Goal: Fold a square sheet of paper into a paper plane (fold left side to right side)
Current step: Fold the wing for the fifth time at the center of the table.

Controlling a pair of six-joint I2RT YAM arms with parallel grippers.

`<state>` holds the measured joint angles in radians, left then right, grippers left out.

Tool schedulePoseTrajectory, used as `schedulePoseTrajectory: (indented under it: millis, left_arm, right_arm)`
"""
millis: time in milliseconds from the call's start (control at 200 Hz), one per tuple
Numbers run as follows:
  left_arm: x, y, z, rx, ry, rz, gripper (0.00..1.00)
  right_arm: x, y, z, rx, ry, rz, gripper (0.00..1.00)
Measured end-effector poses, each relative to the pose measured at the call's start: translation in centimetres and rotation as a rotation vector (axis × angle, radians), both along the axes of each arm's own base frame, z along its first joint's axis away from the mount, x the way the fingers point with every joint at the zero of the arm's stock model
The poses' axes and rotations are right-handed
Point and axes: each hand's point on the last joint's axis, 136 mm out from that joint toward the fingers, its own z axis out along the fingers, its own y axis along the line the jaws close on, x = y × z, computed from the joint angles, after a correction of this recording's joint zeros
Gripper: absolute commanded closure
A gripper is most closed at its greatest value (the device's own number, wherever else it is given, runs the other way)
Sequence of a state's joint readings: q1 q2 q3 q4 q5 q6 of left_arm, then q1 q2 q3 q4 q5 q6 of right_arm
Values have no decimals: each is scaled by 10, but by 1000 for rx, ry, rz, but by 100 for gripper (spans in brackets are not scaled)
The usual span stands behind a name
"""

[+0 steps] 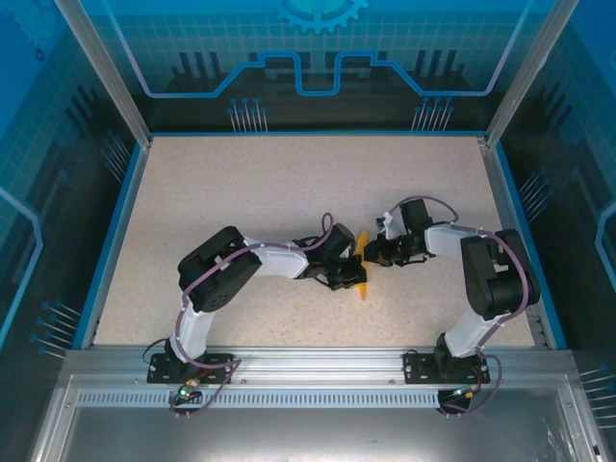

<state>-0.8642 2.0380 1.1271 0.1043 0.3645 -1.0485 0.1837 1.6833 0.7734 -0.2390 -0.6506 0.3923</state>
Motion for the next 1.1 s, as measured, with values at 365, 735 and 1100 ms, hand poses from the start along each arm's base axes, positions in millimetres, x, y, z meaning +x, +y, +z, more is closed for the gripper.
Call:
schedulePoseTrajectory:
  millis: [365, 735, 1100]
  left_arm:
    - [0, 0, 0, 1, 1, 0, 96]
    - [1, 0, 0, 1, -1, 1, 96]
    - [5, 0, 0, 5, -17, 14, 96]
  right_arm:
    - [-6, 1, -19, -15, 60, 8, 91]
    - [8, 4, -20, -25, 103, 19, 91]
    - [30, 7, -20, -7, 120, 24, 91]
